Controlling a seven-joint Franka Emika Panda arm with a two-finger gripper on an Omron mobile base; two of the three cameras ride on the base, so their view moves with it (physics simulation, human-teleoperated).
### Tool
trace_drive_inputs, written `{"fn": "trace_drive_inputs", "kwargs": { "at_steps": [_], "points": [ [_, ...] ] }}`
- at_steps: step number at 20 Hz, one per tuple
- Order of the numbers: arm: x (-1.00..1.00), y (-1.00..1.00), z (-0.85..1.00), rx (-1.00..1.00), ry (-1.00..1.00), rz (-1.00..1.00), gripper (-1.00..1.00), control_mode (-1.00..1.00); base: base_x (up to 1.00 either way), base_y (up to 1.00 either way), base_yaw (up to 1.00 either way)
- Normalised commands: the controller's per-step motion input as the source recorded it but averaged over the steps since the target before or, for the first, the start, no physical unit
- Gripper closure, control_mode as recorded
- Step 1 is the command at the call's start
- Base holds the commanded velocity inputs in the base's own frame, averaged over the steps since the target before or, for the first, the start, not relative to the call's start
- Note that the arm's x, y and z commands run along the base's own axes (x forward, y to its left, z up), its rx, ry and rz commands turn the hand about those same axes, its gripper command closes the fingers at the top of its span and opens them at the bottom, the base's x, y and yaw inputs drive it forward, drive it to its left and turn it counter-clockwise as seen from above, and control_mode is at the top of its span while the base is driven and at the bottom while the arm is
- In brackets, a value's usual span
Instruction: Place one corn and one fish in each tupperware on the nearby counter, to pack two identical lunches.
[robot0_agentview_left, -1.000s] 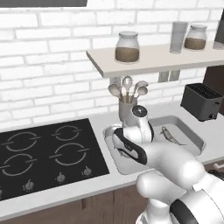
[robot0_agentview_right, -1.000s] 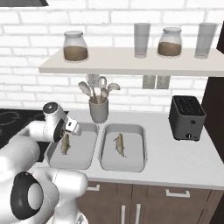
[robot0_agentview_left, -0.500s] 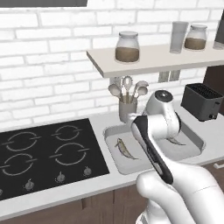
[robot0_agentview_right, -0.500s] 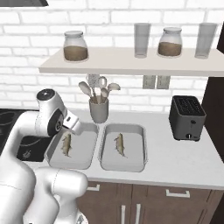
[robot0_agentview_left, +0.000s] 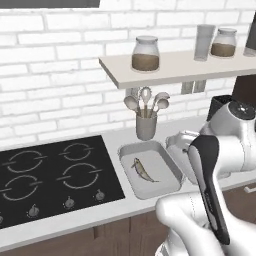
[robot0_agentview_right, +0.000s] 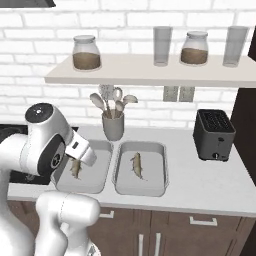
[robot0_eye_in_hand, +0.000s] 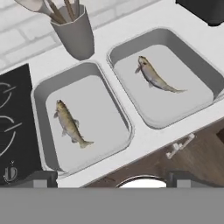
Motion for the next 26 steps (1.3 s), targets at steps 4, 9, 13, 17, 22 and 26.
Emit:
{"fn": "trace_drive_inputs", "kwargs": {
  "at_steps": [4, 9, 13, 17, 22, 26],
  "points": [
    [-0.75, -0.20, 0.00, 0.00, -0.20, 0.01, -1.00, 1.00, -0.25, -0.17, 0.00],
    [0.00, 0.00, 0.00, 0.00, 0.00, 0.00, -1.00, 1.00, -0.98, -0.49, -0.29],
    [0.00, 0.00, 0.00, 0.00, 0.00, 0.00, -1.00, 1.00, -0.60, -0.07, -0.77],
    [0.00, 0.00, 0.00, 0.00, 0.00, 0.00, -1.00, 1.00, -0.35, 0.00, -0.90],
    [0.00, 0.00, 0.00, 0.00, 0.00, 0.00, -1.00, 1.00, -0.01, -0.37, -0.91],
    [0.00, 0.00, 0.00, 0.00, 0.00, 0.00, -1.00, 1.00, 0.16, -0.99, -0.78]
  ]
}}
